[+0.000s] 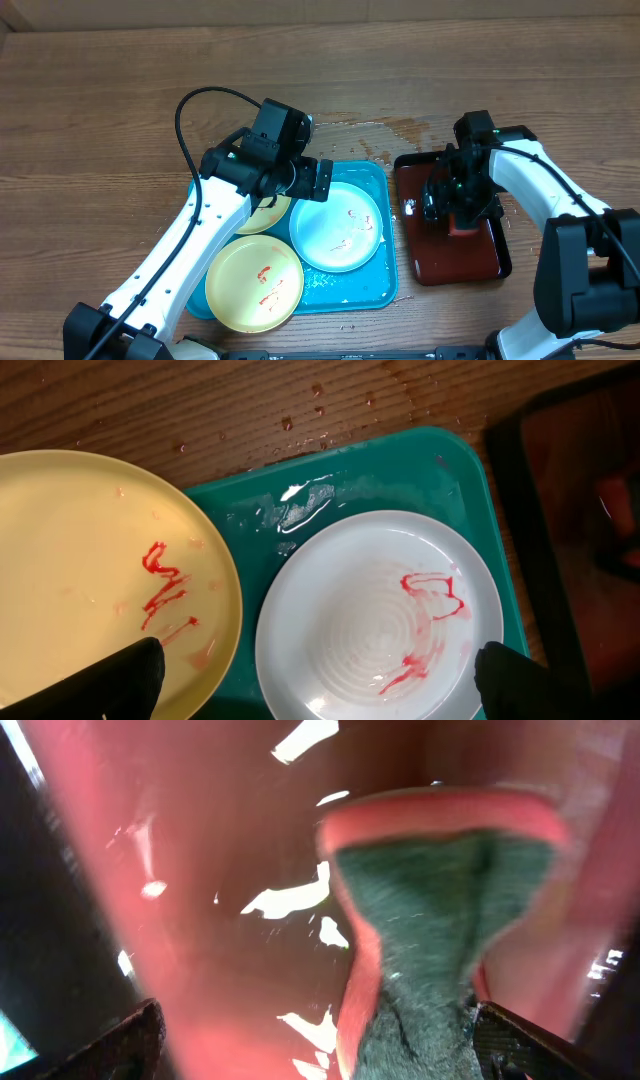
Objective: Clean dirty plates on tray and stack at the side
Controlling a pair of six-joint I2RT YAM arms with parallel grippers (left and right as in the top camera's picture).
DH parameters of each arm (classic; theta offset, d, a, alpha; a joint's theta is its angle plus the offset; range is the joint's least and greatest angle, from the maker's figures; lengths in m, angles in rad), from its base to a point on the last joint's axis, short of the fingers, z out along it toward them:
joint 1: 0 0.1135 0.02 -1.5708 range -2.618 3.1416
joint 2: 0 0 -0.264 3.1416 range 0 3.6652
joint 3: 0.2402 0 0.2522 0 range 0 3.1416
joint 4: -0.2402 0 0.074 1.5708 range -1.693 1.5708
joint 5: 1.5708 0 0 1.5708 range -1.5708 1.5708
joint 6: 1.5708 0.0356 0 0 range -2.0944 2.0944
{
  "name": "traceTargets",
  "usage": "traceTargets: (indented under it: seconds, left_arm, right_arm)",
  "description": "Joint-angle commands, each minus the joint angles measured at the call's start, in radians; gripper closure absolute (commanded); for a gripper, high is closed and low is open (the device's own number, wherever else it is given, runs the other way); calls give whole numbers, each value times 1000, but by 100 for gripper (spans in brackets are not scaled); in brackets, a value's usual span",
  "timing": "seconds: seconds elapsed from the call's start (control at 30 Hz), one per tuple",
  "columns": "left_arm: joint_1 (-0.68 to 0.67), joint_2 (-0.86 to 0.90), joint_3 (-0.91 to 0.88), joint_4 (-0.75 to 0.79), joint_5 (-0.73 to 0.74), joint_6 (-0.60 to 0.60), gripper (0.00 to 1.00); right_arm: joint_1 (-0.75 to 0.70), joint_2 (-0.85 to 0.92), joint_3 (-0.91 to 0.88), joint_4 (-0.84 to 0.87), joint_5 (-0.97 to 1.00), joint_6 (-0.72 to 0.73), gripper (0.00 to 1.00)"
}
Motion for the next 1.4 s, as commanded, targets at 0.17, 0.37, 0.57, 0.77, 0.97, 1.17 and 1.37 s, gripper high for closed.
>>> traceTargets:
  seconds: [0.17, 0.37, 0.57, 0.77, 0.97, 1.17, 1.37]
  left_arm:
    - [-5, 4, 21, 1, 3, 19, 0]
    - [-5, 4, 21, 11, 4, 19, 0]
    - [-5, 4, 21, 3, 4, 19, 0]
    - [-5, 4, 21, 1, 4, 19, 0]
    - [-5, 4, 21, 0, 4, 19, 0]
    - [-5, 4, 21, 1, 4, 19, 0]
    - [-5, 4, 21, 0, 4, 19, 0]
  right_arm:
    - [-22, -14, -9, 12, -27, 59, 0]
    - [-22, -14, -4, -13, -193, 59, 0]
    - [-24, -14, -4, 37, -101, 58, 0]
    - [-24, -14, -4, 92, -72, 58, 0]
    - [-24, -14, 45, 24, -71, 50, 5]
    - [-24, -14, 135, -33, -53, 51, 1]
    - [-24, -2, 137, -6, -42, 51, 9]
